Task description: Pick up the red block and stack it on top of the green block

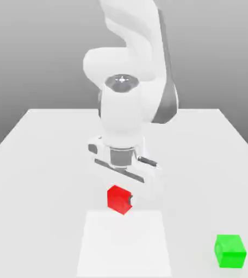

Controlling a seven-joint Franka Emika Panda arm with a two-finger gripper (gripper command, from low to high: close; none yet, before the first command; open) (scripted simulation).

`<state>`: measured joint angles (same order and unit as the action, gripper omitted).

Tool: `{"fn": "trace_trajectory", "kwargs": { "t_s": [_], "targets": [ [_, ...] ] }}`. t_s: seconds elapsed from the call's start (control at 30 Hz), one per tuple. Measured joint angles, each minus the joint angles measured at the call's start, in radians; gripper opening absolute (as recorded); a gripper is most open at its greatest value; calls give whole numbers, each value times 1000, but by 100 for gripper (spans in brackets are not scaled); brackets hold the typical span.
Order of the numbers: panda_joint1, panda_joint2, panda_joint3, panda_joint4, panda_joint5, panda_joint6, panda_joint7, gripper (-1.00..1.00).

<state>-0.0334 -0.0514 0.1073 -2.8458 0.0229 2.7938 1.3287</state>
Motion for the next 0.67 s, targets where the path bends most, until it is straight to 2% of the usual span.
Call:
{"fn": "trace_trajectory", "kwargs": {
  "t_s": [0.4, 0.53, 0.57, 0.67],
  "targets": [
    [241, 216, 141, 423, -95, -213, -351, -100],
    [278, 345, 120, 460, -166, -125, -330, -100],
    [287, 375, 109, 463, -181, -98, -320, 100],
    [287, 375, 109, 463, -181, -98, -320, 100]
  ]
}}
